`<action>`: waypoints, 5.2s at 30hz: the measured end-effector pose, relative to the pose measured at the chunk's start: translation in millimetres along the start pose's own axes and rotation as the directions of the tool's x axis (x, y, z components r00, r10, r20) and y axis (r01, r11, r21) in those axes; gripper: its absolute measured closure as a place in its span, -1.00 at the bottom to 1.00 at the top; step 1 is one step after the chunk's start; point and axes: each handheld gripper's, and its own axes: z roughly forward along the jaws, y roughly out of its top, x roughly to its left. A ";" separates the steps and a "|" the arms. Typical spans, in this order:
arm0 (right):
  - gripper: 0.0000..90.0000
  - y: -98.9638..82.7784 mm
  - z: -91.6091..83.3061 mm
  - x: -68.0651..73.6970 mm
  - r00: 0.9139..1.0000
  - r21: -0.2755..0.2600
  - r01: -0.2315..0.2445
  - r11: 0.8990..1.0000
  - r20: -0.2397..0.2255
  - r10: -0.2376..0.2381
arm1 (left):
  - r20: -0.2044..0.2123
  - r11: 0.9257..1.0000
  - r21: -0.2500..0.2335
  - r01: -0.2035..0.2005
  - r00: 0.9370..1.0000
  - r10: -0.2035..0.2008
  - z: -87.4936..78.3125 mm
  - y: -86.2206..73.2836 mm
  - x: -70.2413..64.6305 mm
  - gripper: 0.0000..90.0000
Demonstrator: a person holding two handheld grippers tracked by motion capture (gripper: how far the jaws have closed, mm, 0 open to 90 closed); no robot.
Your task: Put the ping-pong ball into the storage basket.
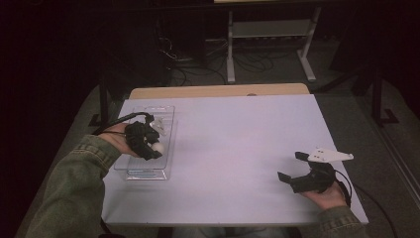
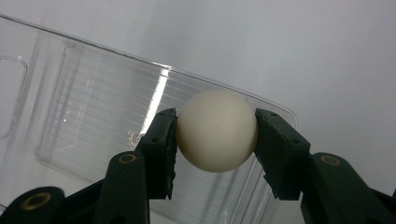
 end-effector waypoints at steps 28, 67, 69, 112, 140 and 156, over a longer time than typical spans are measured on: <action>-1.00 0.0 0.3 0.0 1.000 0.003 0.002 1.000 -0.001 -0.002 | 0.041 0.999 0.040 0.023 0.999 -0.025 40.4 -11.2 3.6 0.12; -1.00 -0.1 0.6 0.1 1.000 0.007 -0.001 1.000 0.003 0.001 | 0.014 0.990 0.040 0.133 0.991 -0.133 54.7 -17.7 10.1 -0.34; -1.00 -0.1 0.7 0.2 1.000 0.006 0.002 1.000 0.002 -0.002 | 0.011 0.990 0.033 0.139 0.990 -0.140 51.8 -18.9 11.2 -0.37; -1.00 0.5 -0.8 0.7 1.000 -0.002 -0.001 1.000 0.005 0.001 | 0.018 0.935 -0.276 0.225 0.973 -0.229 10.8 -38.3 -11.2 -1.00; -1.00 0.7 -0.8 2.4 1.000 -0.019 0.000 1.000 0.009 0.000 | 0.009 0.871 -0.435 0.229 0.968 -0.250 24.4 -70.1 -39.7 -1.00; -1.00 -2.2 -1.4 3.5 1.000 -0.070 -0.029 0.997 -0.004 0.029 | -0.005 0.805 -0.545 0.232 0.960 -0.280 24.4 -87.5 -50.9 -1.00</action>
